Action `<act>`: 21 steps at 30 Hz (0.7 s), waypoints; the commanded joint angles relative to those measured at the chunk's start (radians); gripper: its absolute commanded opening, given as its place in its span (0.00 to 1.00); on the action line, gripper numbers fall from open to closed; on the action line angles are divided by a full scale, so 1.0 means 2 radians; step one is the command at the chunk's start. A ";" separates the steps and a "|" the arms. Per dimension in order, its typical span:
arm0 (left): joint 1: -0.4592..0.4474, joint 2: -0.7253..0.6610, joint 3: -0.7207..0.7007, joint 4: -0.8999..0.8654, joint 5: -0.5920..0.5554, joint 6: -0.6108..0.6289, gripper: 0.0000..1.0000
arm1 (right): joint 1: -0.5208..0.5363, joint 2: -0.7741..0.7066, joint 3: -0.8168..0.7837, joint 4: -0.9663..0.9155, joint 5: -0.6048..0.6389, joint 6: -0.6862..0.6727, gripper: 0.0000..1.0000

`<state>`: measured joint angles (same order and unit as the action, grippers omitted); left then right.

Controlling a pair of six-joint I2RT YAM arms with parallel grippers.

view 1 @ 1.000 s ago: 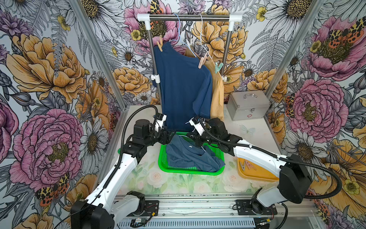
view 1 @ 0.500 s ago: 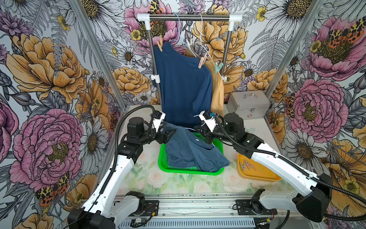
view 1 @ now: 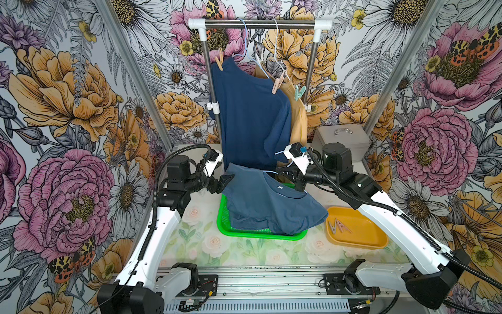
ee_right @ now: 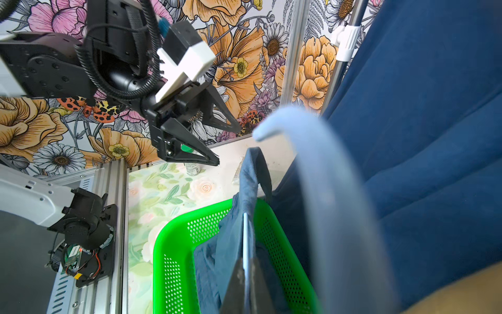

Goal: Remove the clothespins securing t-shirts to the hanger
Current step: Remove the T-shirt from the hanger.

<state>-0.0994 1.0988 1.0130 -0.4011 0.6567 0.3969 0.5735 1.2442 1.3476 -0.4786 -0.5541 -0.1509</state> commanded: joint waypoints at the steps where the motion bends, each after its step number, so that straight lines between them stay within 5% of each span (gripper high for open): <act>1: 0.004 0.027 0.011 -0.019 0.013 0.048 0.79 | -0.005 -0.006 0.025 -0.009 -0.035 -0.019 0.00; 9: -0.001 0.074 0.034 -0.019 0.031 0.085 0.67 | -0.008 -0.005 0.028 -0.011 -0.042 -0.029 0.00; 15: -0.004 0.083 0.039 -0.019 0.031 0.085 0.27 | -0.010 -0.007 0.028 -0.011 -0.040 -0.032 0.00; 21: -0.002 0.071 0.034 -0.019 0.014 0.084 0.00 | -0.014 -0.014 0.023 -0.011 -0.030 -0.043 0.00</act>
<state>-0.1024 1.2617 1.0649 -0.4450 0.6968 0.5533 0.5545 1.2442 1.3708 -0.5167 -0.6071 -0.2085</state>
